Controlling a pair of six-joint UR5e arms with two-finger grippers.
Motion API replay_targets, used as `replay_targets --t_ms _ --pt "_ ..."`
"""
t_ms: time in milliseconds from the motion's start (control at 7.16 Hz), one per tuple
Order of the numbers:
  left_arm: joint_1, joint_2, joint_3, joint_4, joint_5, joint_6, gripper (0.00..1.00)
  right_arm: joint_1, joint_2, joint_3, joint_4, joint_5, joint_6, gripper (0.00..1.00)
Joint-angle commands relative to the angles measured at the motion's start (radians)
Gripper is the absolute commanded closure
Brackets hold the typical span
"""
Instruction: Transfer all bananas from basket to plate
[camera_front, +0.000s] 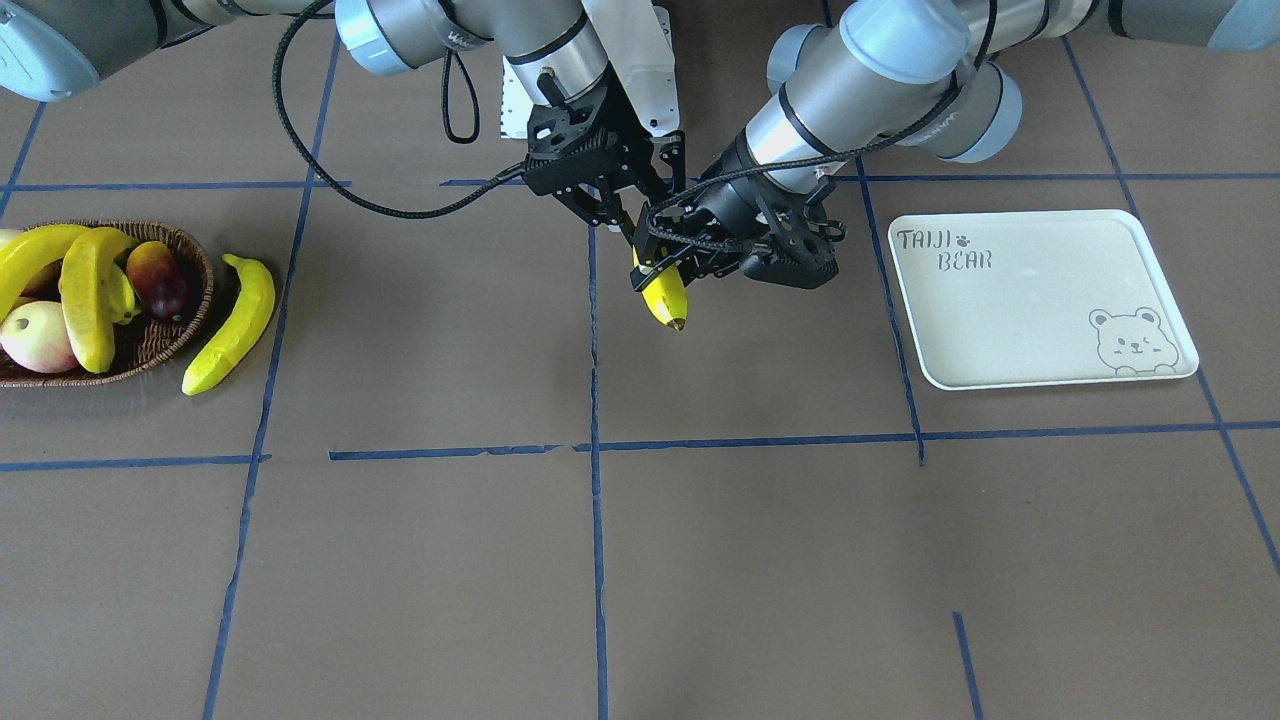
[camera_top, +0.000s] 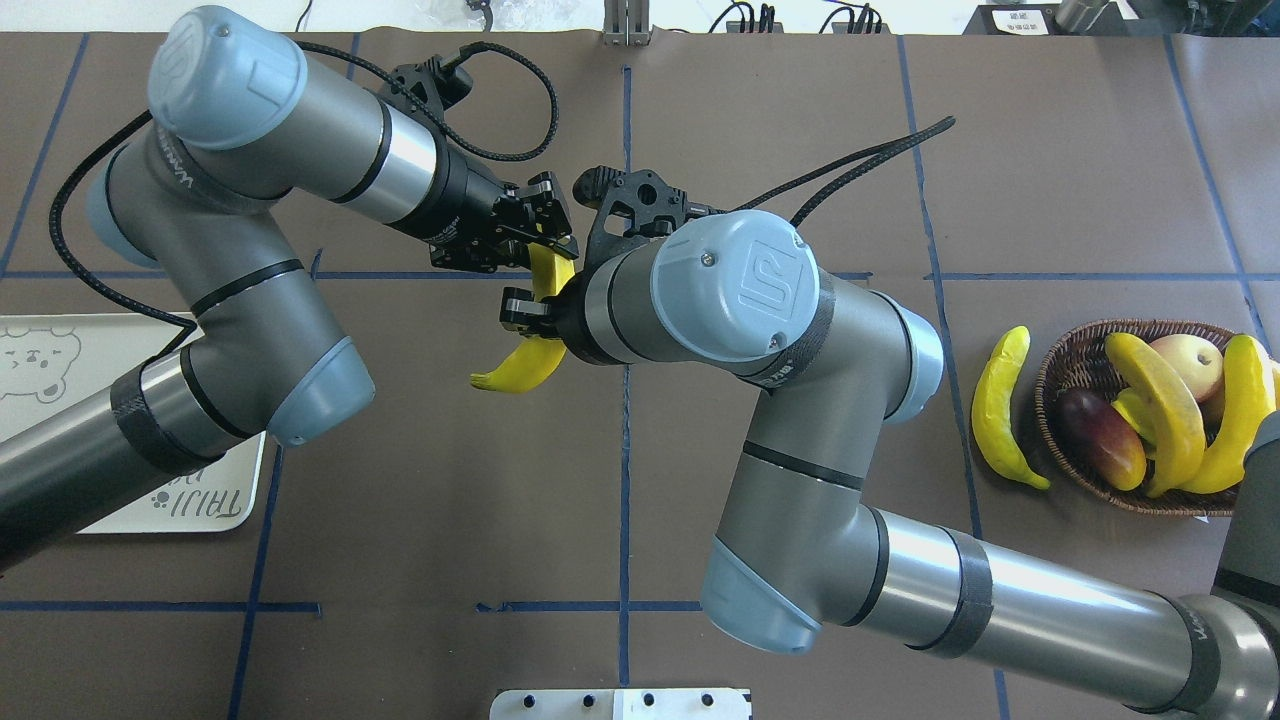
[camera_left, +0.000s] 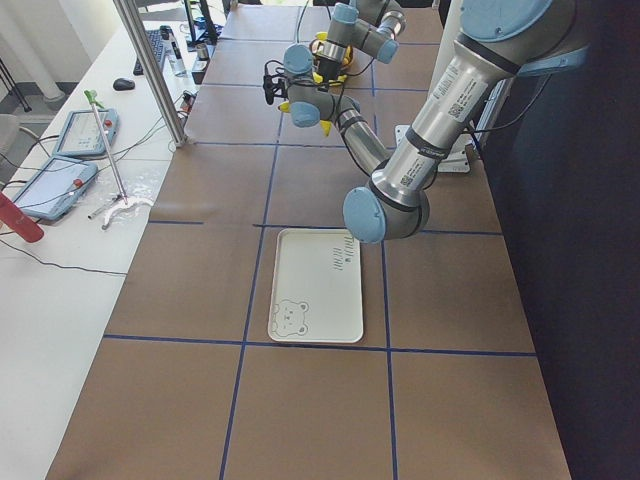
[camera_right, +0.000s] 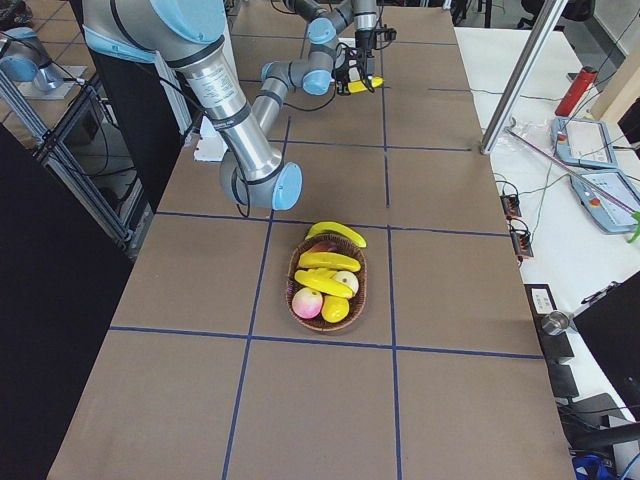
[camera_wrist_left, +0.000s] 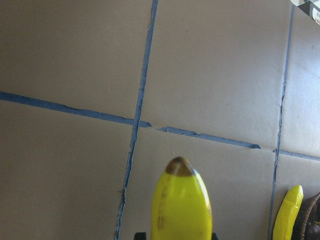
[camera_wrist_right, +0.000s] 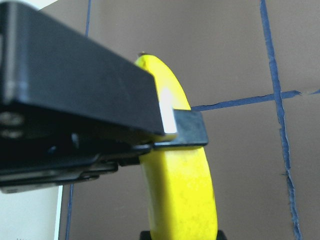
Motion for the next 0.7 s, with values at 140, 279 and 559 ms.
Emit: replay_targets --t_ms 140,279,559 --pt "-0.003 0.003 -0.01 0.01 -0.002 0.0 1.0 0.004 0.001 0.004 -0.001 0.006 0.003 0.0" --pt "-0.007 0.005 -0.012 0.011 -0.003 0.0 1.0 0.021 0.0 0.018 -0.005 0.023 0.003 0.0" --pt "-0.048 0.077 -0.024 0.013 -0.007 0.0 1.0 0.108 -0.002 0.026 -0.109 0.116 0.0 0.0"
